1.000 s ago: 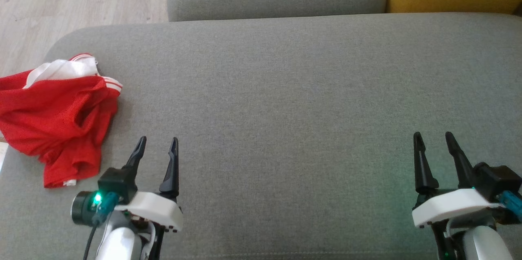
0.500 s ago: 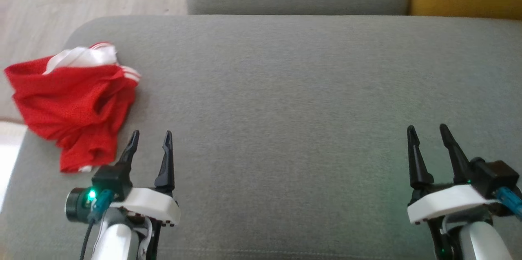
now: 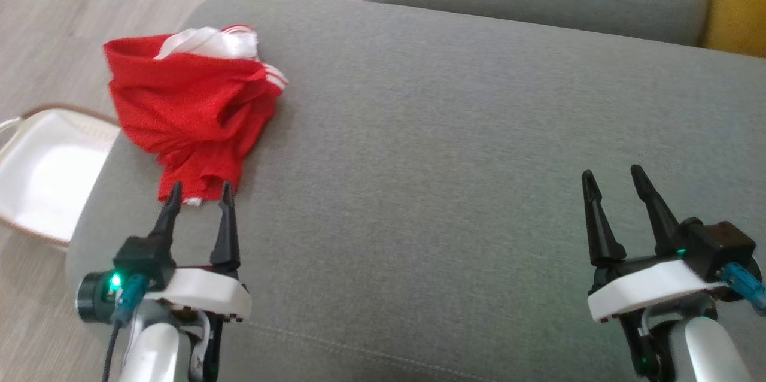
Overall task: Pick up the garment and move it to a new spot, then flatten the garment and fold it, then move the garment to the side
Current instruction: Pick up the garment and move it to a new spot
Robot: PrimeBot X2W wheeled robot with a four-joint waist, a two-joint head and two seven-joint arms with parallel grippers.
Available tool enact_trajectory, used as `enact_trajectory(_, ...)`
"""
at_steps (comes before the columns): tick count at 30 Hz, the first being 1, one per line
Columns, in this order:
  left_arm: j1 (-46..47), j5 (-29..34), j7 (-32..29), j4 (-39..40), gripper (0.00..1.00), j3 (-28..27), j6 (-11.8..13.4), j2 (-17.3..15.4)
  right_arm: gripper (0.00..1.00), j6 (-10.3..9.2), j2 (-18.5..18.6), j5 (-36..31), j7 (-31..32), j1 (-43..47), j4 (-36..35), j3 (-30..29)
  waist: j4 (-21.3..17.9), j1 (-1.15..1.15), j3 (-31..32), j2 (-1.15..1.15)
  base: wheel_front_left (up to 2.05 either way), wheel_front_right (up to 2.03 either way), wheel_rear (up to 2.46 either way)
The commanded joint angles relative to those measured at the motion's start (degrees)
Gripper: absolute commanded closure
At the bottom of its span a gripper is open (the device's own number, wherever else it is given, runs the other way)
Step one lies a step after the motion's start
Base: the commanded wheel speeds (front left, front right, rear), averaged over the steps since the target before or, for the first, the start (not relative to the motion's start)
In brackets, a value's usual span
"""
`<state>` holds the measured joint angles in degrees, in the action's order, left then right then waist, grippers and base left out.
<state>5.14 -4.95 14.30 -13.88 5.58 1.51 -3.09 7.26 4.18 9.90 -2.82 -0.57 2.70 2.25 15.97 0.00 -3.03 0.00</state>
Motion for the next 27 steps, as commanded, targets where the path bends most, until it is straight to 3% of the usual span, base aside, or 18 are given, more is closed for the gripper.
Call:
enact_trajectory(1,3.20,0.48,0.70,2.34,0.00,-2.17,0.08,-0.29,0.00,0.23,0.52,-0.40,0.30,-1.59,-2.26,1.53,1.09,0.00,-0.24,0.00,0.00,0.00,0.00)
enact_trajectory(16,4.69,1.26,0.70,4.29,0.00,-3.27,0.59,-0.10,0.00,0.23,1.22,-0.91,2.09,-2.65,-3.79,1.87,2.22,0.00,-3.15,0.00,0.00,0.00,0.00)
enact_trajectory(22,10.70,1.11,0.70,4.00,0.00,-3.27,0.11,-0.02,0.00,0.23,3.08,-1.26,3.87,-4.82,-6.02,1.69,1.44,0.00,-8.45,0.00,0.00,0.00,0.00)
enact_trajectory(27,17.59,0.92,0.70,-0.95,0.00,-3.31,-1.09,-0.33,0.00,0.23,5.21,-1.40,5.80,-6.87,-8.38,1.50,0.41,0.00,-13.70,0.00,0.00,0.00,0.00)
